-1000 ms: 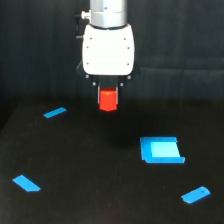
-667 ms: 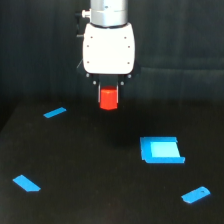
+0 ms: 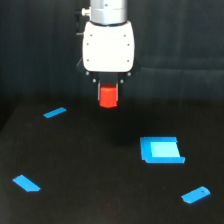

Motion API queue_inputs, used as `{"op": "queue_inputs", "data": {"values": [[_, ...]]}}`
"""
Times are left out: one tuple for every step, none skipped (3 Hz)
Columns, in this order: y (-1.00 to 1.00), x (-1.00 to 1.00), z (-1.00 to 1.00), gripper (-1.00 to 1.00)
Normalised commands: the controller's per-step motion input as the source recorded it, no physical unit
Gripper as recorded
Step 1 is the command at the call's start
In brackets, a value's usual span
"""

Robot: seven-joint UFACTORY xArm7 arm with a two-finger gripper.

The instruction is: Pick up the red object from the table

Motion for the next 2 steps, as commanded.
{"op": "queue_inputs", "data": {"values": [[-0.02, 0.04, 0.09, -1.0], [0.03, 0.07, 0.11, -0.94]]}}
